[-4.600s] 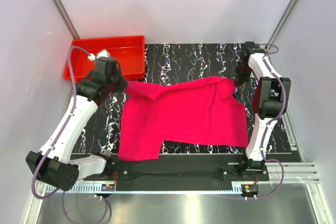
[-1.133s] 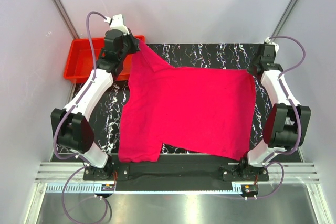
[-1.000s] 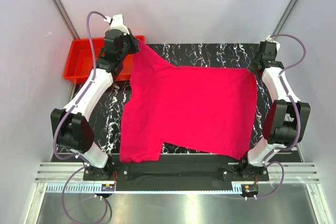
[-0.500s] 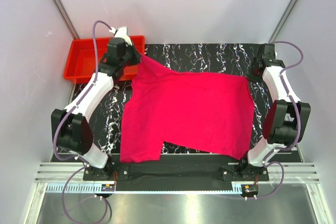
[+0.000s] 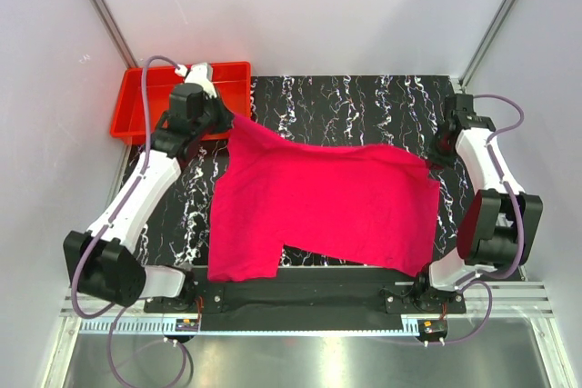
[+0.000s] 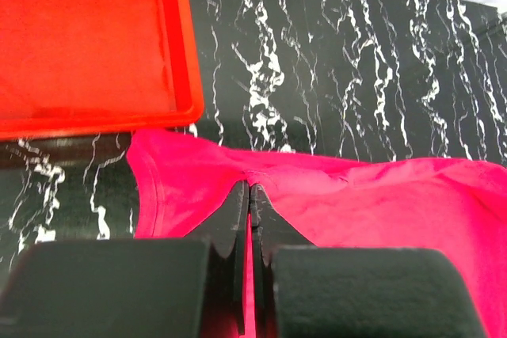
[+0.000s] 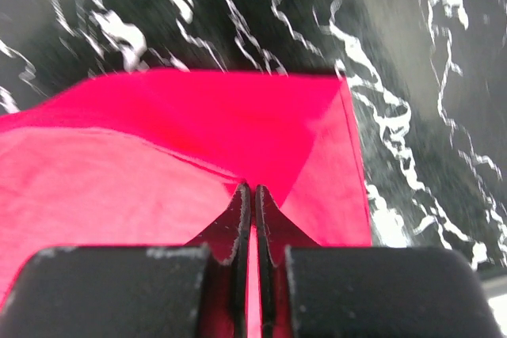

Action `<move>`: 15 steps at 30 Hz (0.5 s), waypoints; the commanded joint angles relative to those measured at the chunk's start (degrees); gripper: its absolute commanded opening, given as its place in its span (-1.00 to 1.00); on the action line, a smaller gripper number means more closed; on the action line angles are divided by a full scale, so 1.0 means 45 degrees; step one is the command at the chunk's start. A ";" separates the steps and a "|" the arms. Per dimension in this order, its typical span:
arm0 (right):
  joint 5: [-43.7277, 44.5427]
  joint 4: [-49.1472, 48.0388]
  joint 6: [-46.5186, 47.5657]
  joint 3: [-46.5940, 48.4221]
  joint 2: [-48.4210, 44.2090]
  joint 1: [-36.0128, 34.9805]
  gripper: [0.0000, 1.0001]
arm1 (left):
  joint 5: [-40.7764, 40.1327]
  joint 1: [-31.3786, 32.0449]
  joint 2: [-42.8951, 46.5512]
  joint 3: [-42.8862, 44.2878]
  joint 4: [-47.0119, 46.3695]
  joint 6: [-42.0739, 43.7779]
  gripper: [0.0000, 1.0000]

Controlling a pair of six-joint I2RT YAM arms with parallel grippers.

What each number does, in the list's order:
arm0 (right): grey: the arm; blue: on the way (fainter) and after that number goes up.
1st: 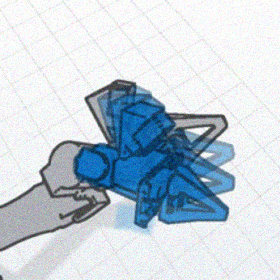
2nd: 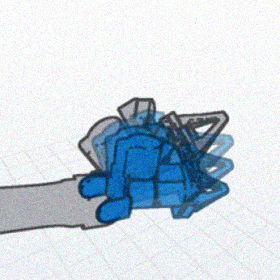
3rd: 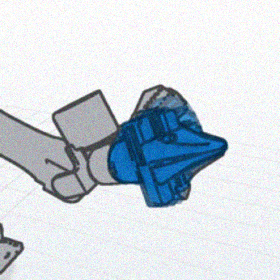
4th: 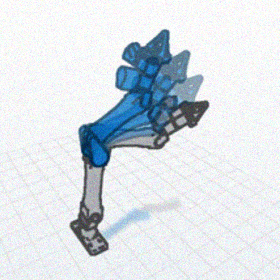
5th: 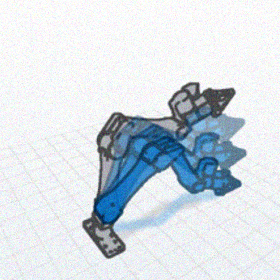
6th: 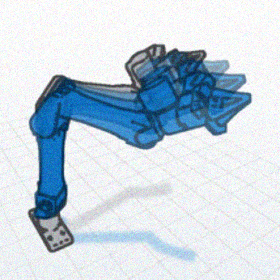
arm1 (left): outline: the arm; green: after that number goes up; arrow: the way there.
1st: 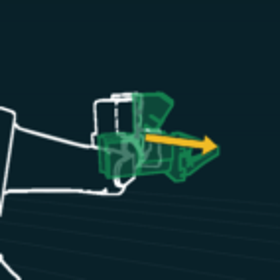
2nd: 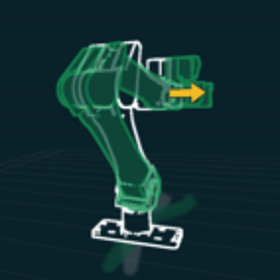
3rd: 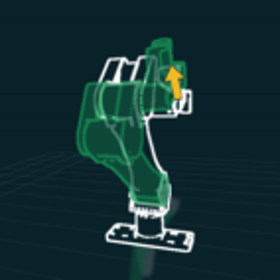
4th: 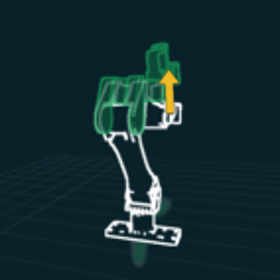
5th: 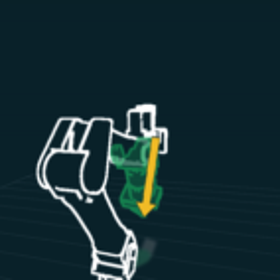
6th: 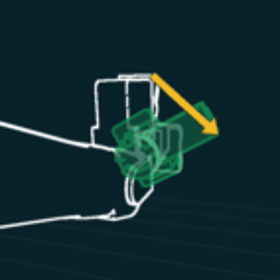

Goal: Fold and stack the t-shirts
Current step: Fold the tshirt

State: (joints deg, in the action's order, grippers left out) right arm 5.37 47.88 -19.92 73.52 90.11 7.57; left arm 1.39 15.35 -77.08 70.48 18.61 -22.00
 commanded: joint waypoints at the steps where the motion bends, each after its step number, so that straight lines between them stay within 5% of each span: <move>1: 0.0369 0.0649 0.0188 -0.0242 -0.0882 0.0055 -1.00 | 0.0219 0.0006 0.0681 -0.0602 0.0336 0.0279 -1.00; 15: 0.0213 0.1509 0.1029 -0.1667 -0.1371 0.0055 -1.00 | 0.0317 0.0006 0.2382 -0.2887 0.1899 0.0280 -1.00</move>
State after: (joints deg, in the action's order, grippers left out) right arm 5.37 52.90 -16.97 67.31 85.86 7.57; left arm 2.20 15.33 -69.32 58.17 27.88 -20.80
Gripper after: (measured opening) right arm 0.054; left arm 0.012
